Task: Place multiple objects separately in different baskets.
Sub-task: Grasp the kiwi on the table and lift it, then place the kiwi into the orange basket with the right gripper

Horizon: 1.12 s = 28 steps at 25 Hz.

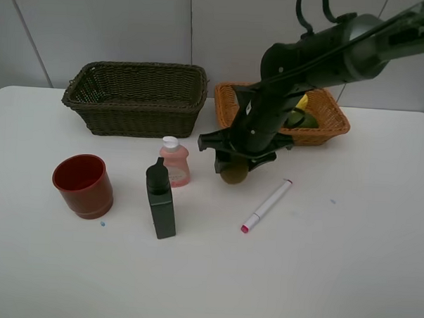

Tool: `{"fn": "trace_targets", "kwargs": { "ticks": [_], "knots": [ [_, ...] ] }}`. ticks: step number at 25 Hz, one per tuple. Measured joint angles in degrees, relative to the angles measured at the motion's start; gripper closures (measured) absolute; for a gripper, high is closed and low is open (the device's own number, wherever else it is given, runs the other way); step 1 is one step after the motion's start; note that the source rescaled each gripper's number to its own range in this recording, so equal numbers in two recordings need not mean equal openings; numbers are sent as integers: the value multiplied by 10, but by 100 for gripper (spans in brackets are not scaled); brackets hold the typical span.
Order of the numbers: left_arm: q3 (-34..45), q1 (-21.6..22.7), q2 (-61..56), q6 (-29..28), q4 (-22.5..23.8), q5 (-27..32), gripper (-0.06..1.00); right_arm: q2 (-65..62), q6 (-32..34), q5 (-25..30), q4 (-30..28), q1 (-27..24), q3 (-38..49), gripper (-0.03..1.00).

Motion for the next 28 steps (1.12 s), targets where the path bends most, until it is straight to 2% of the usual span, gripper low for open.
{"fn": "trace_targets", "kwargs": {
  "ticks": [9, 15, 22, 28],
  "knots": [
    [0, 0, 0, 0, 0, 0, 0, -113, 0, 38, -35, 0, -8, 43],
    [0, 0, 0, 0, 0, 0, 0, -124, 5, 85, -85, -2, -75, 43],
    [0, 0, 0, 0, 0, 0, 0, -117, 14, 87, -102, -54, -153, 43],
    [0, 0, 0, 0, 0, 0, 0, -55, 15, 87, -105, -98, -219, 43]
  ]
}}
